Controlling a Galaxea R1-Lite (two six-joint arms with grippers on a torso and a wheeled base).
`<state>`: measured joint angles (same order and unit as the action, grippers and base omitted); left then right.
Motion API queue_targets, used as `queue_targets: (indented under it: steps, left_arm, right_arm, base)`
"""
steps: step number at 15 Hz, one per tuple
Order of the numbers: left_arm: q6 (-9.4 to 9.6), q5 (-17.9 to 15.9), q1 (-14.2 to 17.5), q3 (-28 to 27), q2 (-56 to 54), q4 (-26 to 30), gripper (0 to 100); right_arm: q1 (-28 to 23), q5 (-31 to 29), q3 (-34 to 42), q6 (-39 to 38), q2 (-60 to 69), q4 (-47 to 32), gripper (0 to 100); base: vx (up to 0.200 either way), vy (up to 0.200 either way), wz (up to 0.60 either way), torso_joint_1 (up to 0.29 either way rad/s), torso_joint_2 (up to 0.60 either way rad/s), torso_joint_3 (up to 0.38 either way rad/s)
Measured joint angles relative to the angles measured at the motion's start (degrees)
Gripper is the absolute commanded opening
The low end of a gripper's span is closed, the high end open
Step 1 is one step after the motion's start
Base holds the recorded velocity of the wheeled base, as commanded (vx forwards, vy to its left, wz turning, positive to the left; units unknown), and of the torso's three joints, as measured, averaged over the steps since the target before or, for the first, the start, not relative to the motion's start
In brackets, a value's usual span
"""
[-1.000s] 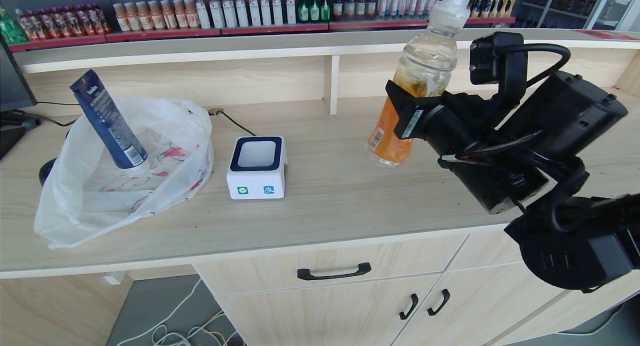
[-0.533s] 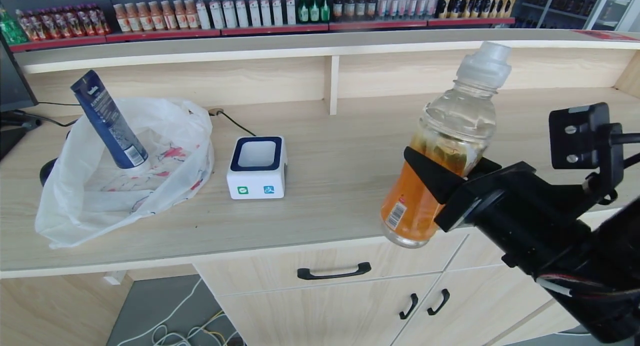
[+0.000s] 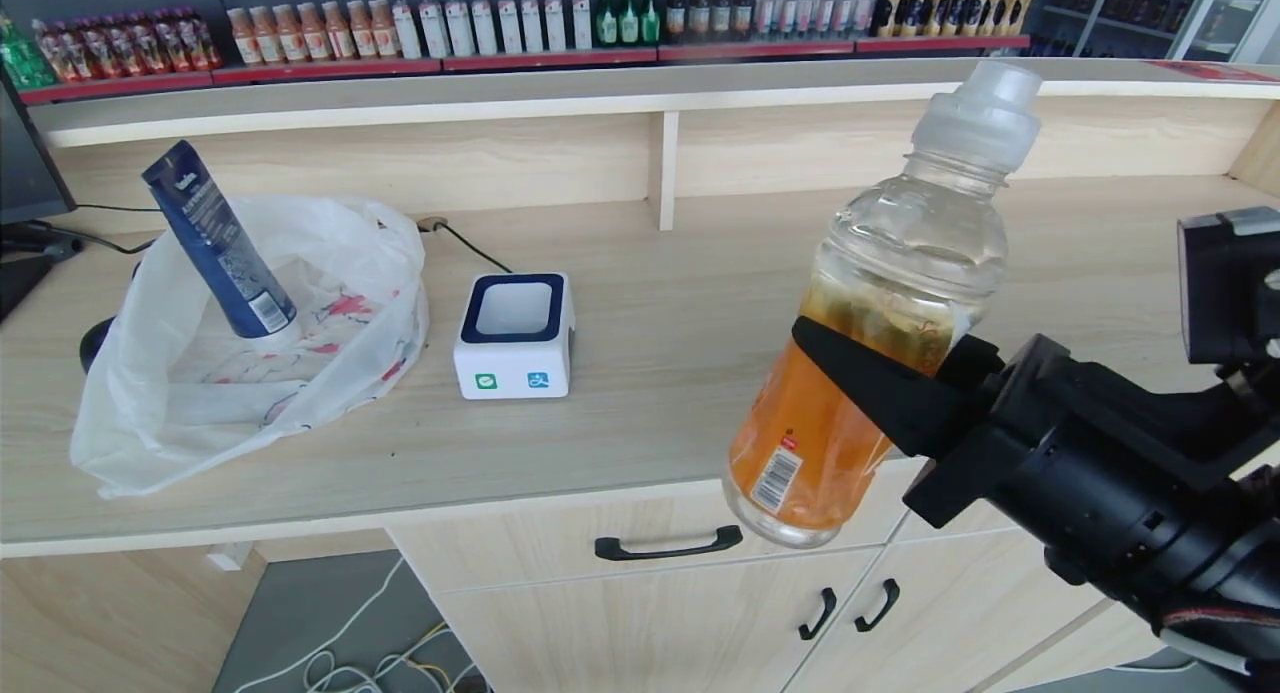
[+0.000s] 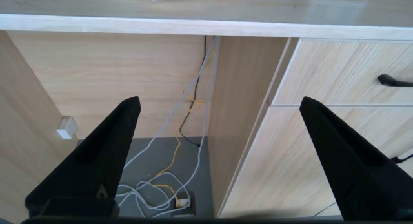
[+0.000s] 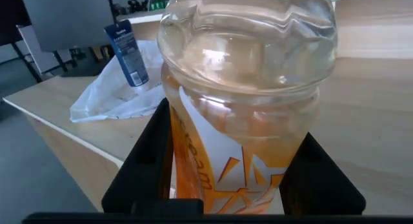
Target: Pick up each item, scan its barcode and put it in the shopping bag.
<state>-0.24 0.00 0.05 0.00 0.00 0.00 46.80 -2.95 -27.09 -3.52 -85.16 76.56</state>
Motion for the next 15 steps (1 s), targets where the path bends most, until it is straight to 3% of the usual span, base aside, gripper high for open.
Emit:
queue_targets:
  steps: [4, 8, 15]
  left_arm:
    - [0.00, 0.0, 0.0, 0.0, 0.0, 0.0, 100]
    - [0.00, 0.0, 0.0, 0.0, 0.0, 0.0, 100]
    - [0.00, 0.0, 0.0, 0.0, 0.0, 0.0, 100]
  right_arm:
    - [-0.2, 13.9, -0.5, -7.9, -0.8, 0.0, 0]
    - [-0.2, 22.5, -3.7, -13.7, -1.8, -0.1, 0]
    - [-0.3, 26.0, -14.4, -20.5, -4.9, -0.1, 0]
  base:
    - [0.000, 0.000, 0.00, 0.000, 0.00, 0.000]
    - [0.000, 0.000, 0.00, 0.000, 0.00, 0.000]
    - [0.000, 0.000, 0.00, 0.000, 0.00, 0.000]
